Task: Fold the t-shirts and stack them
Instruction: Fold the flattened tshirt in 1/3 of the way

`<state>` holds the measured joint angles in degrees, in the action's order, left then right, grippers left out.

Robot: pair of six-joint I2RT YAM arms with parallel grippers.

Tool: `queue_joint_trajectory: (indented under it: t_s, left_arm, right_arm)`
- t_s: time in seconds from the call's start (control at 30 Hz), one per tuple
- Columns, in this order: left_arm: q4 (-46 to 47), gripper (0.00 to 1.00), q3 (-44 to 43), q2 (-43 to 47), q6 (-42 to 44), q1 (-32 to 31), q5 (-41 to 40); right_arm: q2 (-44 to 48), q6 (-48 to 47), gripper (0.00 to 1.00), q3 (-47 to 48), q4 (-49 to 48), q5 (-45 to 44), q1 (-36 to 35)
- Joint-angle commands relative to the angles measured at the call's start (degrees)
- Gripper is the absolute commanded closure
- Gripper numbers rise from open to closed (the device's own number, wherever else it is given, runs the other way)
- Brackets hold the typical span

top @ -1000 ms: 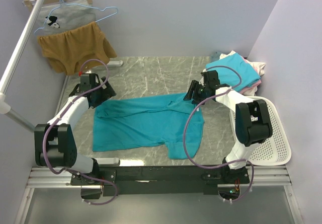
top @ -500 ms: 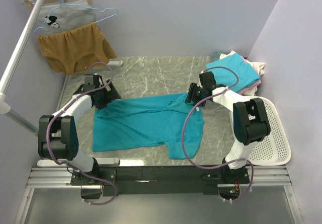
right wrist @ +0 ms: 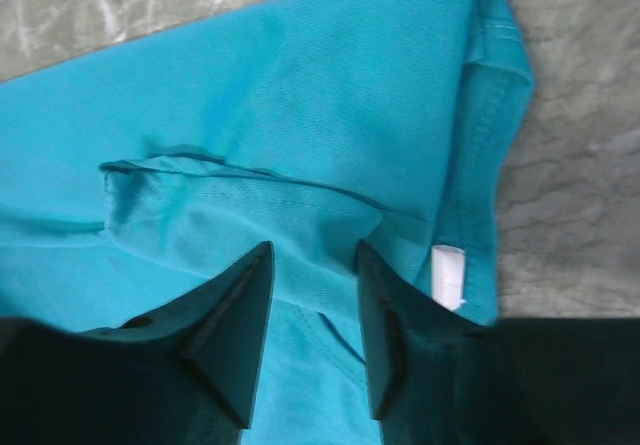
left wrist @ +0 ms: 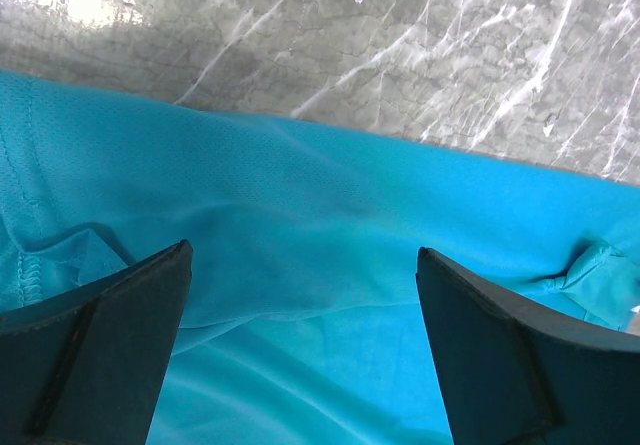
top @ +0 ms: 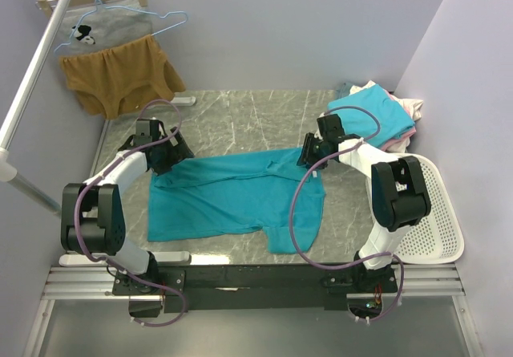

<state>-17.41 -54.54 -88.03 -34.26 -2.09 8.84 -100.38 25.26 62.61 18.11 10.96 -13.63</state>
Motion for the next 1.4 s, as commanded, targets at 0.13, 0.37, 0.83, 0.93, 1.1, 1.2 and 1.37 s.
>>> queue_joint_trajectory:
  t_s: [0.13,0.37,0.83,0.93,1.1,1.2,1.37]
  left_arm:
    - [1.06,0.01,-0.21,-1.27,0.51,-0.37,1.44]
    - [1.06,0.01,-0.12,-1.71,0.86,-0.37,2.06]
    - [0.71,0.00,0.49,-1.71,1.65,-0.37,1.62]
    - [1.15,0.01,0.49,-1.79,1.65,-0.37,2.32]
    - [1.15,0.01,0.75,-1.80,1.65,-0.37,2.23]
    - [0.89,0.01,0.67,-1.44,1.74,-0.37,1.62]
    - [0.10,0.00,0.14,-1.71,1.92,-0.37,0.74]
  right_arm:
    - [1.15,-1.17,0.88,-0.12,-4.13,7.49,0.09]
    - [9.14,-2.93,1.00,-5.65,-3.70,11.89,0.01]
    - [22.42,-1.26,0.59,-20.16,1.85,1.98,-2.98]
    - [20.84,-1.09,0.42,-16.58,0.00,-2.16,-1.93]
    - [12.59,-1.26,0.43,-9.11,-3.34,-1.21,1.32]
    - [7.84,-2.14,0.47,-5.76,-4.31,0.37,1.85]
    - [1.95,-3.37,0.51,-2.41,-4.31,1.35,2.38]
